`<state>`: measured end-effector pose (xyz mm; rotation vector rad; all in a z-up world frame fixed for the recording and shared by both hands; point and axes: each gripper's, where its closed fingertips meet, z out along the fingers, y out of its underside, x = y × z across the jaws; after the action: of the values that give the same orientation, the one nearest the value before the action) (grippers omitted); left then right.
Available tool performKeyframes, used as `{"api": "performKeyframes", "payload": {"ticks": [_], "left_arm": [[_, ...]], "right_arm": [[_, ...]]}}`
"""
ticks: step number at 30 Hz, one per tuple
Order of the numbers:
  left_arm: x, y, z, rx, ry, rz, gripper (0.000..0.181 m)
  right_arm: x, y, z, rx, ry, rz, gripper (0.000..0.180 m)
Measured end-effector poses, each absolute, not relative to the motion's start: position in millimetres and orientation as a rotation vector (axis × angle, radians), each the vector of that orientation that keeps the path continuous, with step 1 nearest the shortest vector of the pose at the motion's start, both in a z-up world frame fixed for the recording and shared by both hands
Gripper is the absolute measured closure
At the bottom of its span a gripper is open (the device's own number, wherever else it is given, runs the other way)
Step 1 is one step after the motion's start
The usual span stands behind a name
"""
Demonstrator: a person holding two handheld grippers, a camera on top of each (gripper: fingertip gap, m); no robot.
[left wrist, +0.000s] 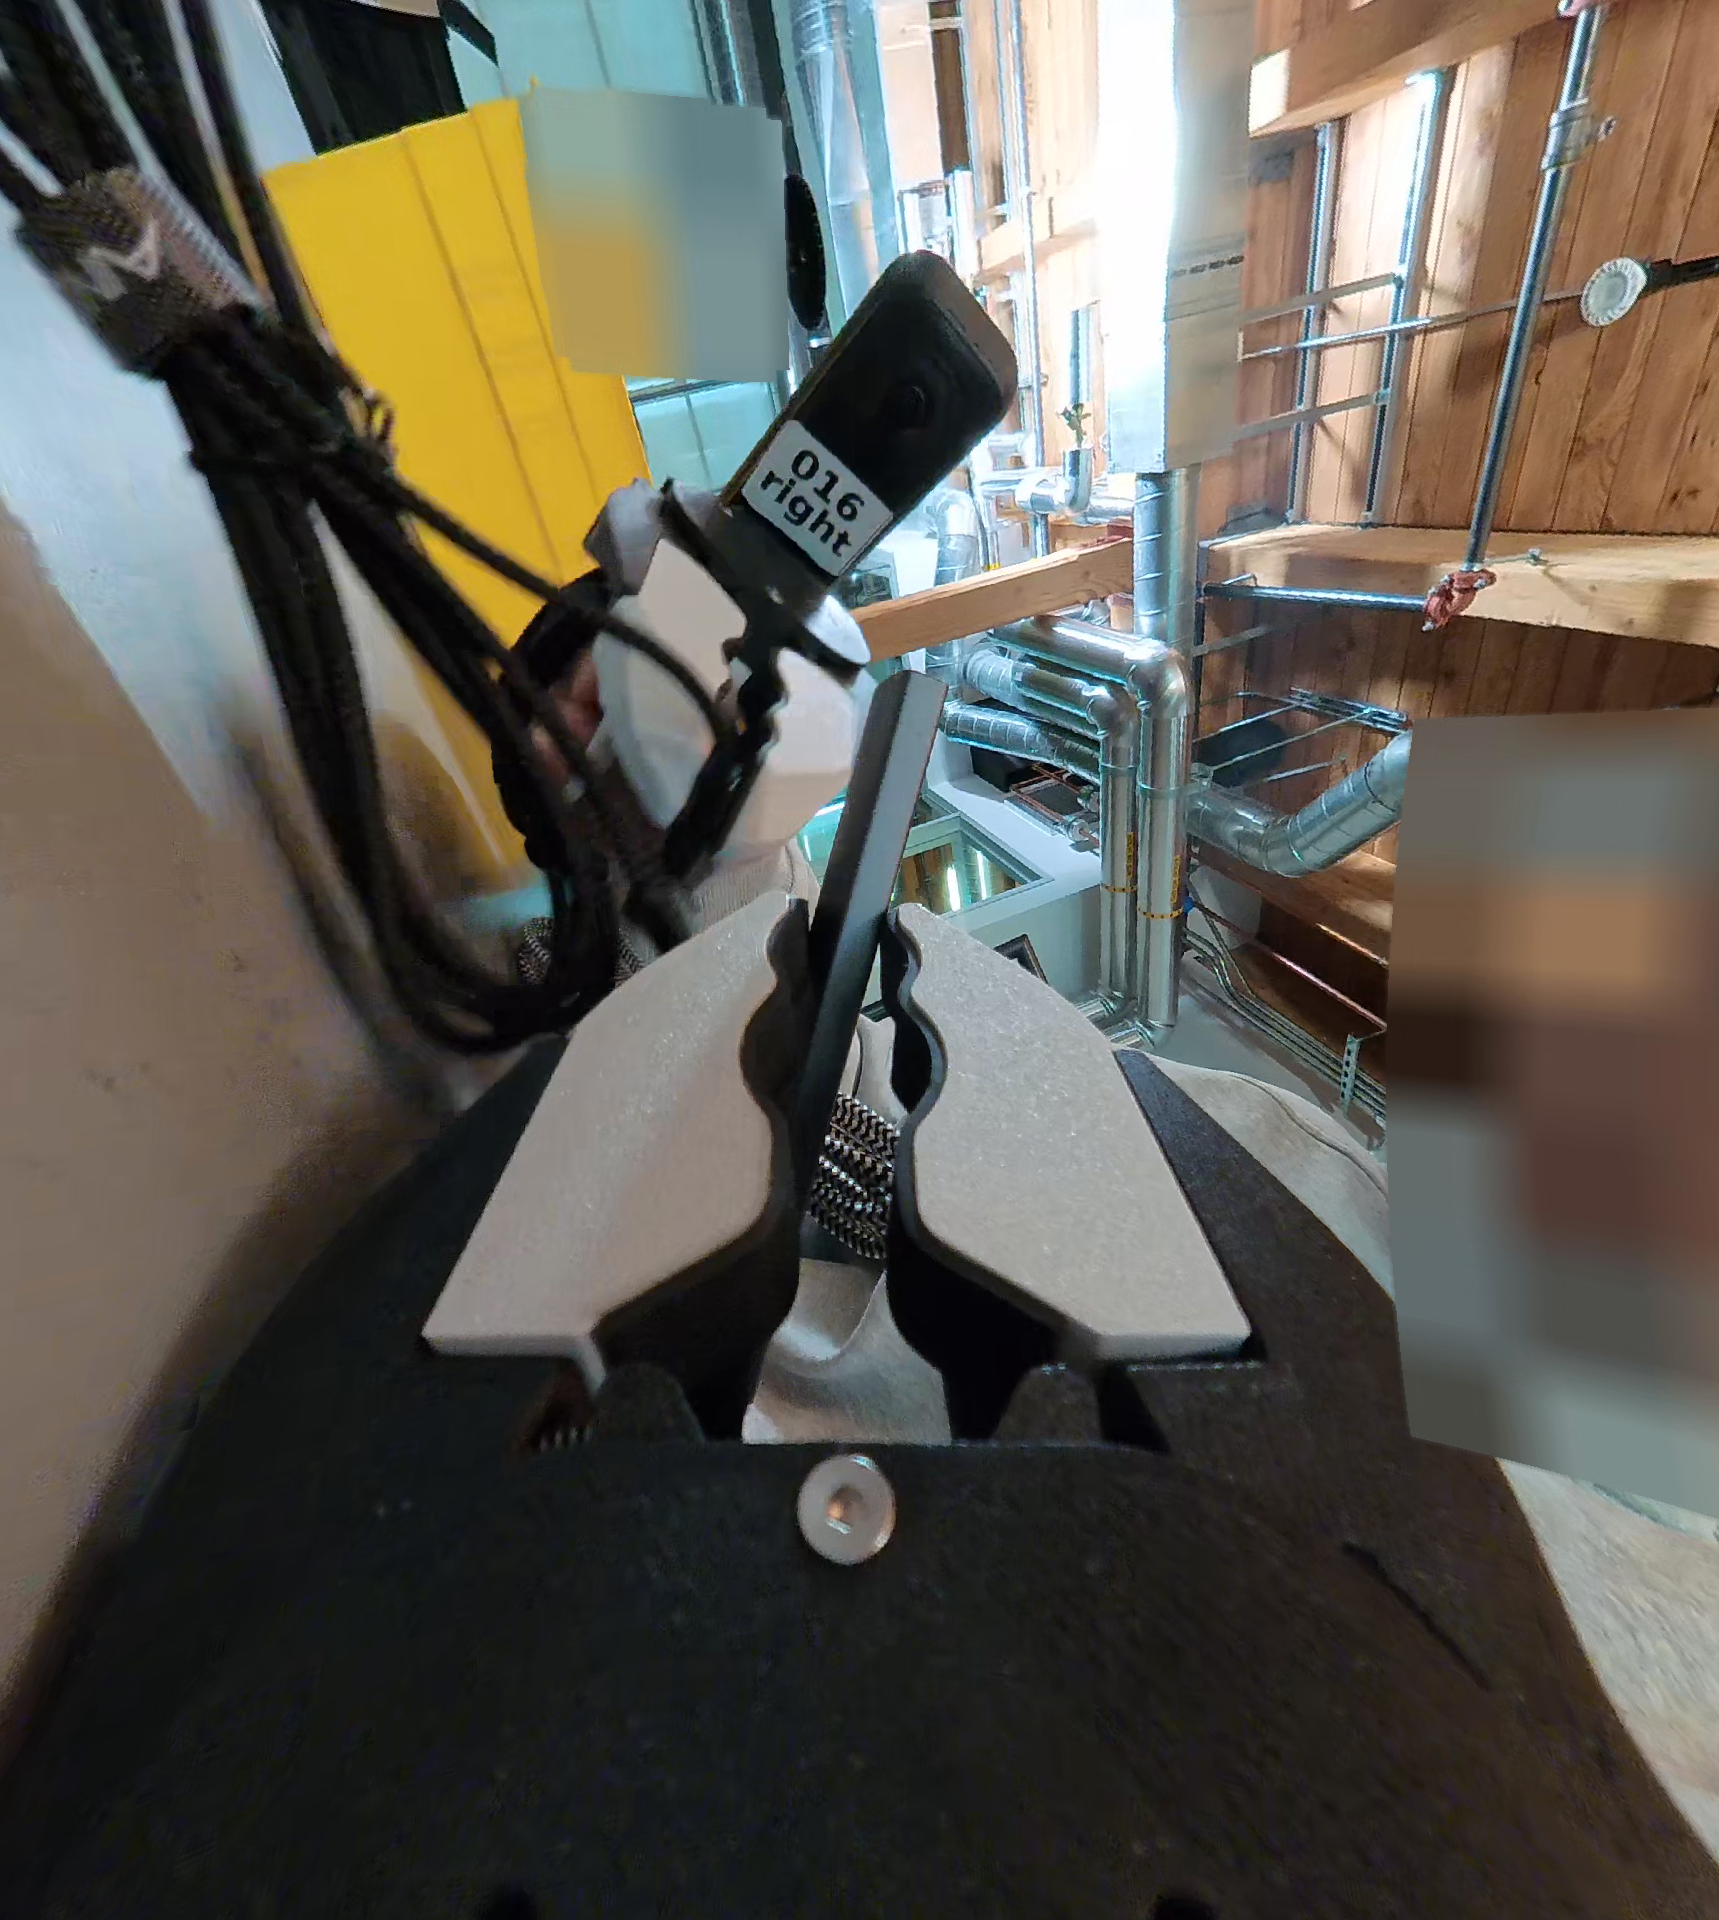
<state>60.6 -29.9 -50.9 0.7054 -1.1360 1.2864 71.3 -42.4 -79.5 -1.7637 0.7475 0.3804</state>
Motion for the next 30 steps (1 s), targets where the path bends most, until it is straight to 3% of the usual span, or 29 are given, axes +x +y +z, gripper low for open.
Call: {"api": "performKeyframes", "payload": {"ticks": [6, 12, 30], "left_arm": [[61.2, -30.0, -51.0, 0.707, -1.134, 1.29, 0.167], [68.4, -26.4, -44.9, 0.702, -1.098, 1.359, 0.168], [74.1, -27.2, -48.9, 0.748, -1.099, 1.367, 0.167]], "right_arm": [[80.6, -57.2, -42.5, -1.548, 0.845, 0.369, 0.172], [89.5, -70.1, -88.3, -1.76, 1.2, 0.14, 0.173], [89.9, -42.7, -53.0, -1.422, 1.257, 0.249, 0.173]]}}
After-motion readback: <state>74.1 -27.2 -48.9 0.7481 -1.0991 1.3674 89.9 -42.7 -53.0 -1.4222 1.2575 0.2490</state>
